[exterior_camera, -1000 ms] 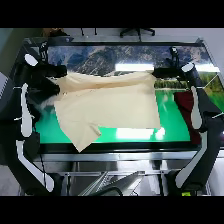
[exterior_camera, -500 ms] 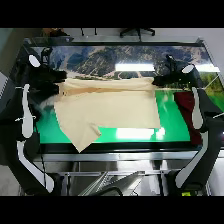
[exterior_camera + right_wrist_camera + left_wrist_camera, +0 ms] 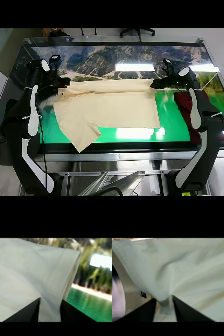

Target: Fold the shirts.

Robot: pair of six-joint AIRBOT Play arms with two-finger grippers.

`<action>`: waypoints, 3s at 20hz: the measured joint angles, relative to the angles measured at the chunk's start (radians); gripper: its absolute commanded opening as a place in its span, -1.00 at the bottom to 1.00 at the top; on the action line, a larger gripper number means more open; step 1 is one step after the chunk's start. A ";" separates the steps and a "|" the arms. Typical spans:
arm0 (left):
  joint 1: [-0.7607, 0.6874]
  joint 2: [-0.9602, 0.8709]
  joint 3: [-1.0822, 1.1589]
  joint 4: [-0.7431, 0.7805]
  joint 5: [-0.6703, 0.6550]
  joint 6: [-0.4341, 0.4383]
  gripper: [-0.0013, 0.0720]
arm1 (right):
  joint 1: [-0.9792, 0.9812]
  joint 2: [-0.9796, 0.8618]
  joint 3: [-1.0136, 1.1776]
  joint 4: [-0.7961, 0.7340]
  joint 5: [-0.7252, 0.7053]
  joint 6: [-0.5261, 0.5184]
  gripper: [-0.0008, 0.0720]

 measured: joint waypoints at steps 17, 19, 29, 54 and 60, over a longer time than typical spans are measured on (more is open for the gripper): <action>0.059 0.610 -0.947 -0.049 -0.172 -0.047 0.92 | -0.219 0.419 -0.655 -0.053 0.315 0.188 0.20; 0.059 0.684 -1.070 -0.085 -0.127 -0.043 0.92 | -0.218 0.447 -0.783 0.005 0.274 0.140 0.20; 0.059 0.694 -1.221 -0.157 0.037 -0.035 0.92 | -0.145 0.475 -0.953 0.184 0.180 0.013 0.19; 0.182 0.686 -1.078 -0.383 -0.123 0.137 -0.91 | -0.134 0.579 -0.959 0.046 0.185 0.074 -0.93; 0.178 0.864 -1.080 -0.336 -0.119 0.140 -0.92 | -0.133 0.687 -0.949 -0.052 0.206 0.159 -0.93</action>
